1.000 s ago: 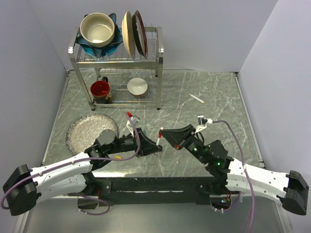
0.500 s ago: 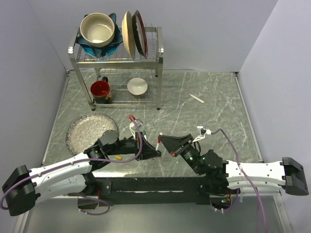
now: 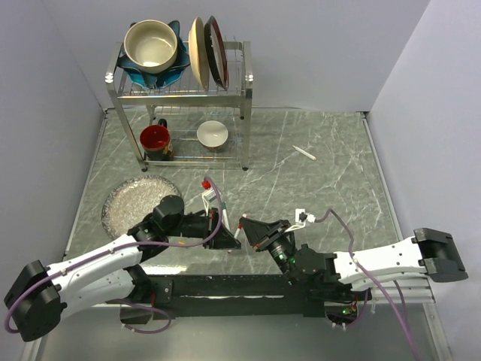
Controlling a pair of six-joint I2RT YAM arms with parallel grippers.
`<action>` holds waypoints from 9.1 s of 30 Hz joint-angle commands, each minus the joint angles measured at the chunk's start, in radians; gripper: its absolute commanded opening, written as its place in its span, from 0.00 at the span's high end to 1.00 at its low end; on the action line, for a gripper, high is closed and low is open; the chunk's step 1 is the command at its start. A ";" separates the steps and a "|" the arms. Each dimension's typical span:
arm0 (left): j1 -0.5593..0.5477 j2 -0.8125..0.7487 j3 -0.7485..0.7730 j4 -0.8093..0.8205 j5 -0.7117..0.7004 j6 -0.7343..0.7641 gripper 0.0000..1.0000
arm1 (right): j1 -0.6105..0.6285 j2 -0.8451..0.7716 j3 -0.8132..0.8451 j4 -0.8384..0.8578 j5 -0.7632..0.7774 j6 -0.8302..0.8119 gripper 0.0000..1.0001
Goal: Insert the pens into the pen caps
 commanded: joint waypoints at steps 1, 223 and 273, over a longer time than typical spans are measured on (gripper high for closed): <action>0.106 0.013 0.100 0.329 -0.293 -0.058 0.99 | 0.138 0.131 0.035 -0.072 -0.412 0.048 1.00; 0.092 0.166 0.139 -0.078 -0.479 -0.118 0.99 | -0.597 0.205 0.474 -0.750 -1.074 -0.246 0.83; 0.093 -0.070 0.323 -1.178 -1.046 -0.866 0.36 | -0.638 0.045 0.223 -0.446 -1.386 -0.154 1.00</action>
